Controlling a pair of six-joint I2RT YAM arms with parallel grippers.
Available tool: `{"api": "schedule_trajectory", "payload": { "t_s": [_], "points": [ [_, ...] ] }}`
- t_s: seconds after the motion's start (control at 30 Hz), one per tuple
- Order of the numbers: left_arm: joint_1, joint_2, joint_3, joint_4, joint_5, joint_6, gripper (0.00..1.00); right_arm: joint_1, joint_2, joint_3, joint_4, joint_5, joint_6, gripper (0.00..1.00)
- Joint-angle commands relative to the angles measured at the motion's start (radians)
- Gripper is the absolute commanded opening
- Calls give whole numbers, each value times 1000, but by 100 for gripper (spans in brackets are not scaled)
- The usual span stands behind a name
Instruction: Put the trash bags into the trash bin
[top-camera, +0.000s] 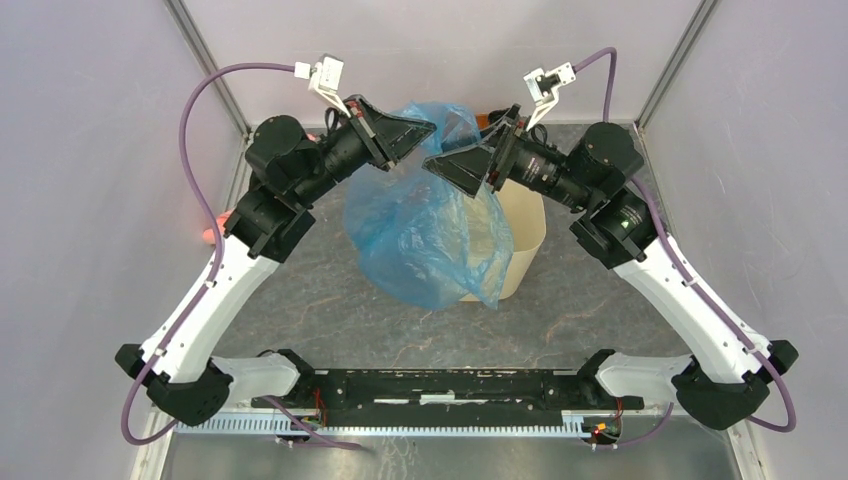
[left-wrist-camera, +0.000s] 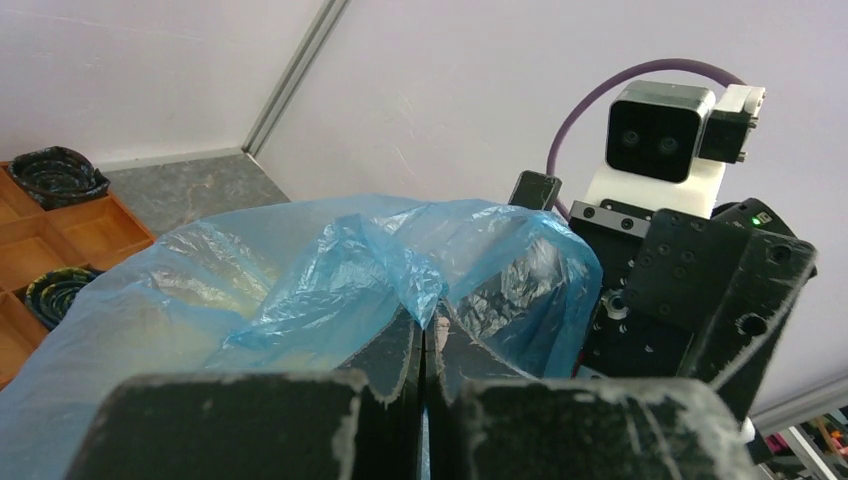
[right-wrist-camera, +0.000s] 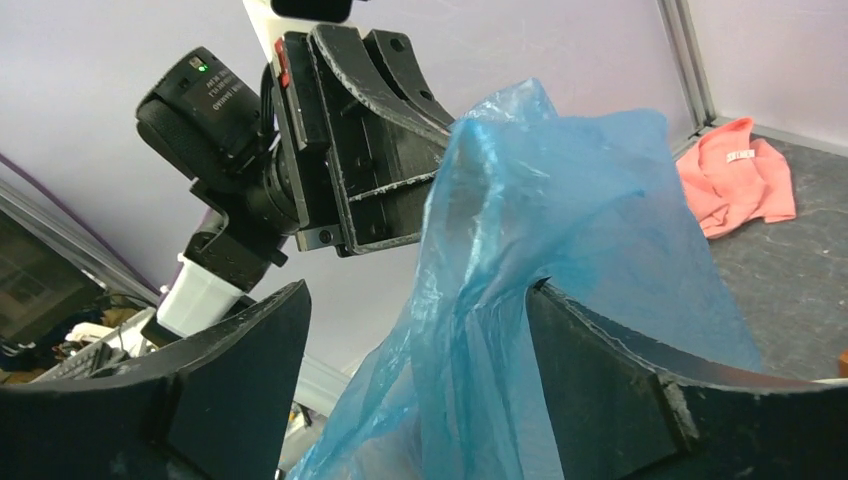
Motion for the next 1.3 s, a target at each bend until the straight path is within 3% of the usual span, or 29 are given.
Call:
{"api": "schedule_trajectory", "payload": {
  "t_s": [0.0,0.13,0.23,0.3,0.43,0.5,0.57,0.63,0.7,0.9,1.1,1.27],
  "points": [
    [-26,28,45,46,-54,59,2,0,2,37,-24,-6,-43,91],
    [-42,53,74,46,-65,56,2,3,2,62,-116,77,-146,94],
    [-54,70,102,46,-68,47,2,14,-9,67,-165,163,-227,82],
    [-62,81,118,45,-72,41,2,26,-16,68,-187,215,-277,69],
    [-79,88,147,46,-70,38,3,38,-24,63,-209,306,-334,30],
    [-82,86,160,43,-59,39,13,38,-25,70,-218,337,-356,12],
    [-83,72,169,20,-58,62,33,38,-40,75,-208,347,-379,1],
    [-83,43,164,-17,-79,105,55,37,-56,99,-197,344,-413,1],
    [-83,2,149,-65,-121,154,71,38,-75,137,-201,346,-437,1],
    [-83,-158,37,-195,-303,278,98,66,-131,203,-198,474,-467,1],
    [-83,-239,-16,-334,-465,340,100,68,-119,362,-303,546,-484,1],
    [-83,-262,-39,-358,-453,347,100,67,-134,352,-384,532,-572,1]
  ]
}}
